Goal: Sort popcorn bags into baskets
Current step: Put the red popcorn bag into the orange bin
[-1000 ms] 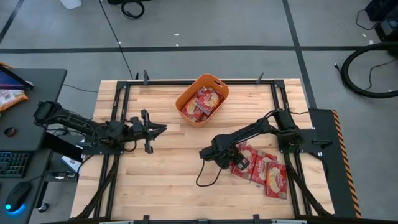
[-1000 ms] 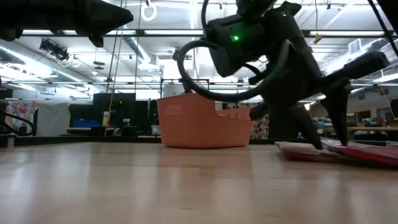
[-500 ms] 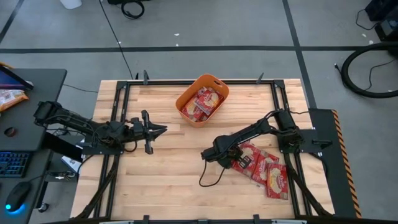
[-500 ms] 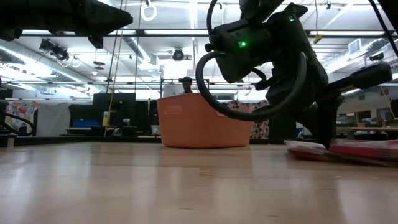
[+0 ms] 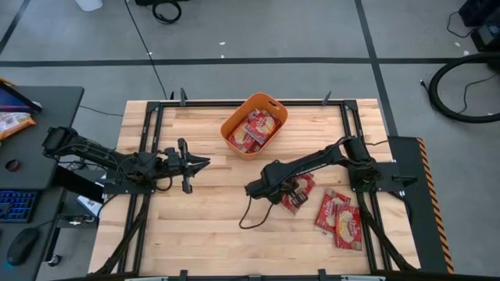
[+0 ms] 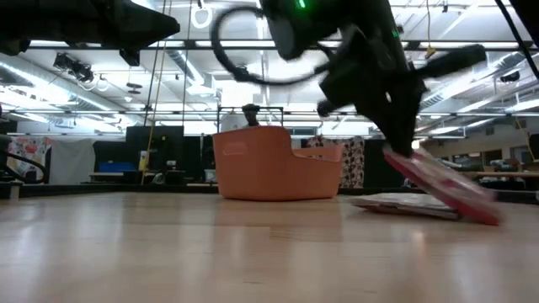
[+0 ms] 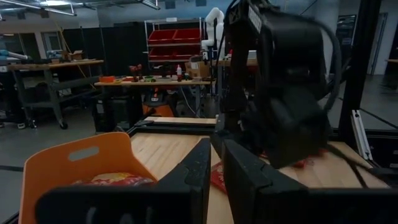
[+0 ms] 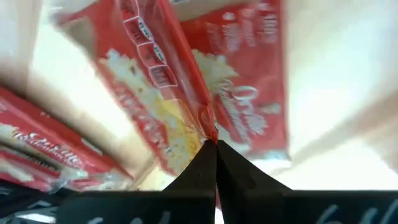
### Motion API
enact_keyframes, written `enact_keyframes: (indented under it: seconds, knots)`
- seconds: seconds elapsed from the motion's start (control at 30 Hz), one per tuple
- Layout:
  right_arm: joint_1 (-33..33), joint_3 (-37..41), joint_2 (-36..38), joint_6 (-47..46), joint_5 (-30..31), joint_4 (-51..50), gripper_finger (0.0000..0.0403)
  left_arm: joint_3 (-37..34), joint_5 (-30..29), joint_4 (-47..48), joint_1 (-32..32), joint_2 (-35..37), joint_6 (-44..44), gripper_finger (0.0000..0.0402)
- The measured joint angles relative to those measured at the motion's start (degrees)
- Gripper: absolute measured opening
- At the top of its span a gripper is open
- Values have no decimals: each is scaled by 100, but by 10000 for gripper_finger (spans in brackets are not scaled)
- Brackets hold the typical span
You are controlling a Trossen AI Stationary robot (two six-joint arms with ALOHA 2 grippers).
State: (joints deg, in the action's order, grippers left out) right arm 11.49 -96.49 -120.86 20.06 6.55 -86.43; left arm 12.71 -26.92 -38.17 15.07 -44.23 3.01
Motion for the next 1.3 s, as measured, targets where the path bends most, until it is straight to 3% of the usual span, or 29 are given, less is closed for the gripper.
enact_keyframes:
  seconds: [0.3,0.67,1.13,1.3]
  knots:
    - [-301,-1172,175,125,233,-349,3,0,1,23,0,0,0,45]
    - [-921,-1368,1013,213,1272,-264,1,0,0,46,0,-2,2,45]
    - [-2036,-1368,1430,1823,1647,1466,0,0,2,48,0,0,-59,45]
    - [-2459,-1366,1401,2177,1169,2099,0,0,0,106,0,0,-90,45]
